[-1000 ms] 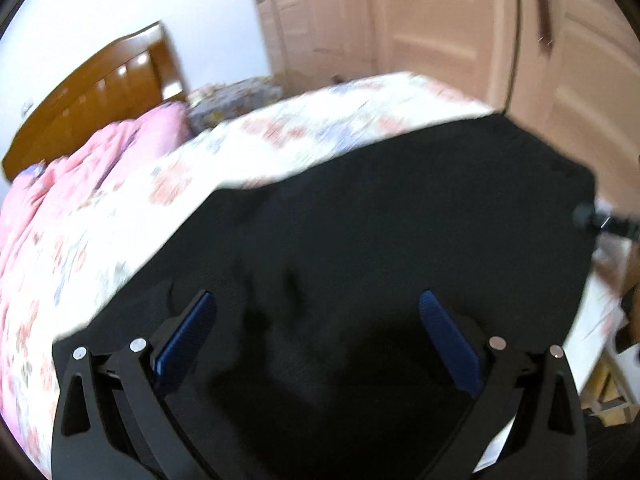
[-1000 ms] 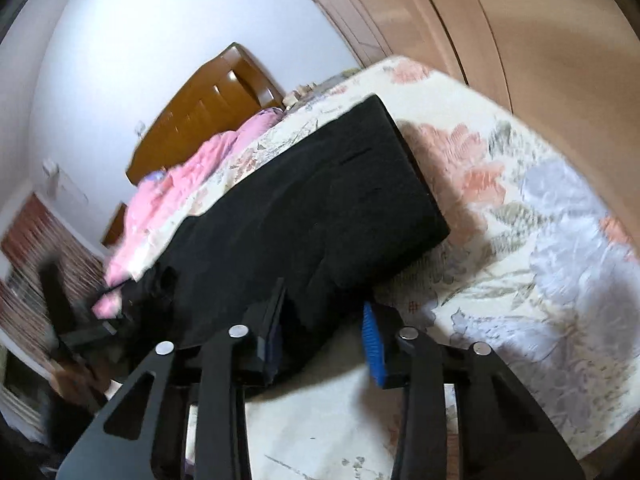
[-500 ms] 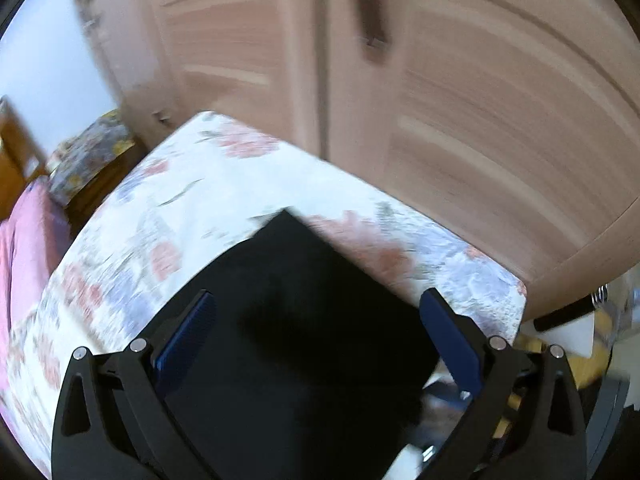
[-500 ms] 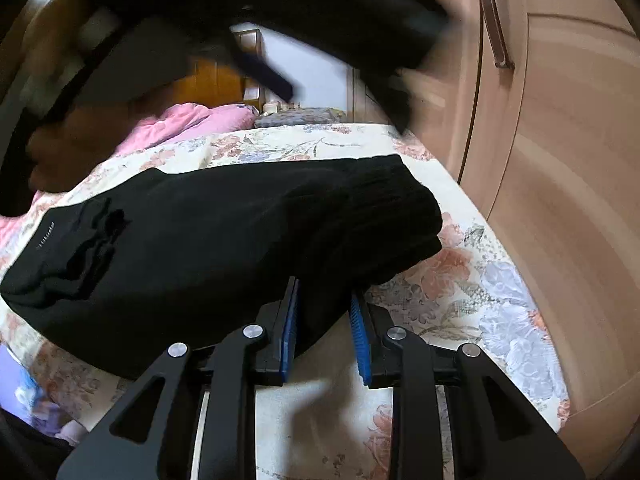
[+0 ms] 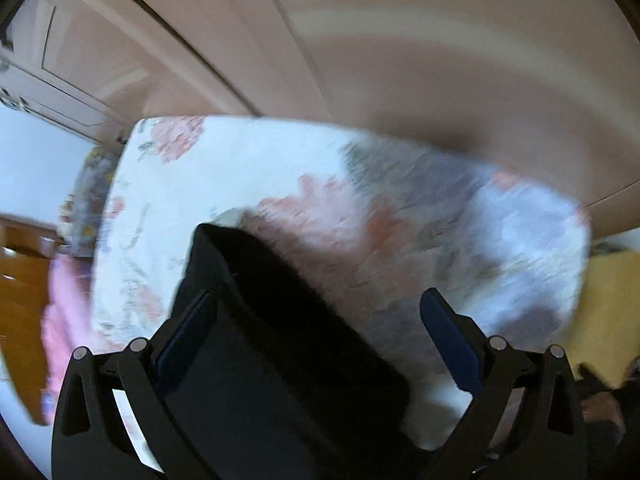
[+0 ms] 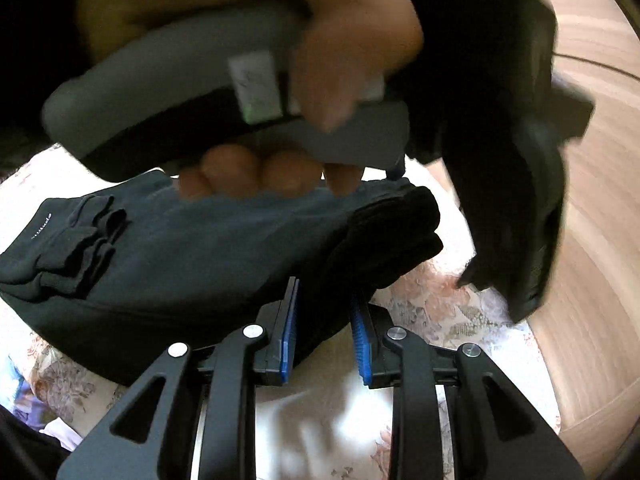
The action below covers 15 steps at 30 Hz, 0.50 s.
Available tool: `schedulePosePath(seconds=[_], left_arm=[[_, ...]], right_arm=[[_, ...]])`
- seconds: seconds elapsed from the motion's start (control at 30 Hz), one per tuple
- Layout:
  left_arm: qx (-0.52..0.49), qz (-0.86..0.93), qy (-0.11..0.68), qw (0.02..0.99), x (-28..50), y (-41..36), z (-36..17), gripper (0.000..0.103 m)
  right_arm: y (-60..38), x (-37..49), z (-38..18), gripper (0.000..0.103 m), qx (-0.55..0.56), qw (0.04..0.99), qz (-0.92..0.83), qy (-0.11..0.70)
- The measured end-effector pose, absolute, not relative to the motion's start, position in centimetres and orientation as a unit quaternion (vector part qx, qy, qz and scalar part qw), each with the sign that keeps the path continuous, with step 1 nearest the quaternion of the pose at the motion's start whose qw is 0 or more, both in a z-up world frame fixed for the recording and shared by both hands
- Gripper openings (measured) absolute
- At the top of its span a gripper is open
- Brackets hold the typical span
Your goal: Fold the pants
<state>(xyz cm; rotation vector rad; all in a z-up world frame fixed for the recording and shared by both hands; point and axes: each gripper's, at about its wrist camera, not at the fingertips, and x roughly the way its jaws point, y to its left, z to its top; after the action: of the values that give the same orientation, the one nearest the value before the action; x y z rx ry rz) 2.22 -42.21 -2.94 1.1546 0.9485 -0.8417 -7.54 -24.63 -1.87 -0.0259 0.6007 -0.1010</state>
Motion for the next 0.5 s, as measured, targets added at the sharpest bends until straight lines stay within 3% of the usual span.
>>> schedulePosePath(seconds=[0.2, 0.23, 0.3, 0.5], left_arm=[[0.507, -0.304, 0.436, 0.678, 5.8, -40.4, -3.4, 0.102], [0.504, -0.301, 0.438, 0.681, 6.2, -40.0, -3.2, 0.102], [0.496, -0.305, 0.445, 0.681, 6.6, -39.5, -2.9, 0.102], [0.491, -0.312, 0.444, 0.681, 6.5, -39.4, -2.8, 0.102]], right_arm=[[-24.5, -7.8, -2.1, 0.031, -0.002, 0.953, -0.043, 0.299], [-24.9, -8.1, -2.0, 0.038, 0.01, 0.952, -0.046, 0.303], [-25.7, -8.5, -2.1, 0.089, 0.038, 0.95, -0.049, 0.307], [-27.7, -7.0, -2.1, 0.092, 0.118, 0.945, -0.007, 0.305]])
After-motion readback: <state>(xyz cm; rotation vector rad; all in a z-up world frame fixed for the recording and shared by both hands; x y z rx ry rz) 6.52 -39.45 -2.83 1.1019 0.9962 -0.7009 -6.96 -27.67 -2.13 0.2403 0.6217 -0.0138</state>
